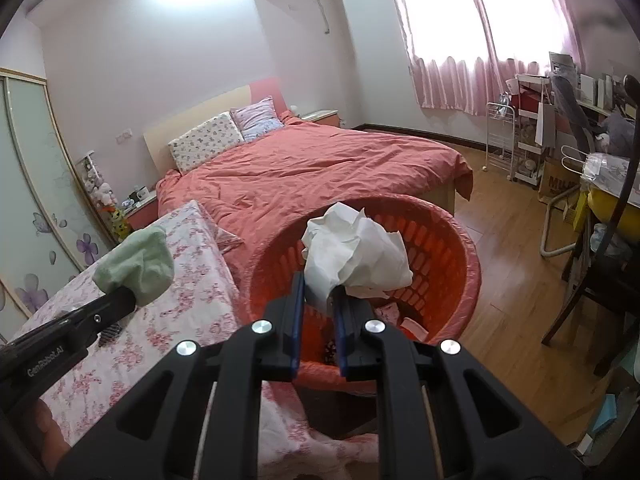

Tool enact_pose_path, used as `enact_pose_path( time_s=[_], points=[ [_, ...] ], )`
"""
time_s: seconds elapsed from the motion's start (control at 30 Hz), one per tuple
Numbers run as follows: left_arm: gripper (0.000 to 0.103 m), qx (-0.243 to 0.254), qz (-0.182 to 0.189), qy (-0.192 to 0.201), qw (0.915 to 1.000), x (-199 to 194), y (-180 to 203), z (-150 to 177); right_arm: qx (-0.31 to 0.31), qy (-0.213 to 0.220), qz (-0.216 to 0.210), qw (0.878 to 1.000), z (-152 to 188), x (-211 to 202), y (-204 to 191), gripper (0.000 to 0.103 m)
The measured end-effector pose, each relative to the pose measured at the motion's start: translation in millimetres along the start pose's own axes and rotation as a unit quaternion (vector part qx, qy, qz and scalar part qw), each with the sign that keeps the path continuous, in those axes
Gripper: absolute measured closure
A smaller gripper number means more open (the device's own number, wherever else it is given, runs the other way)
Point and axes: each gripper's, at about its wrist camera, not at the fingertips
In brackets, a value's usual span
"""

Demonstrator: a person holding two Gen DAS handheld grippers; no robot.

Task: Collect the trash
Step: 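Carry the tissue and green cloth over the basket and open both tools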

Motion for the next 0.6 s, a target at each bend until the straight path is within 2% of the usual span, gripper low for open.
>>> enact_pose_path(
  time_s=[0.33, 0.6],
  points=[
    [0.095, 0.006, 0.027, -0.02, 0.9994, 22, 20, 2, 0.017, 0.001, 0.0, 1.0, -3, 13, 22, 0.089],
    [0.095, 0.016, 0.031, -0.031, 0.9989, 38, 33, 2, 0.029, 0.0, 0.0, 1.0, -9, 27, 33, 0.089]
  ],
)
Point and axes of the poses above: each gripper's, at about its wrist camera, not at the fingertips, and x roughly the way its jaws point, y to its right, z to its underside, and after that the axes turned 9 degrees about -x, right-handed
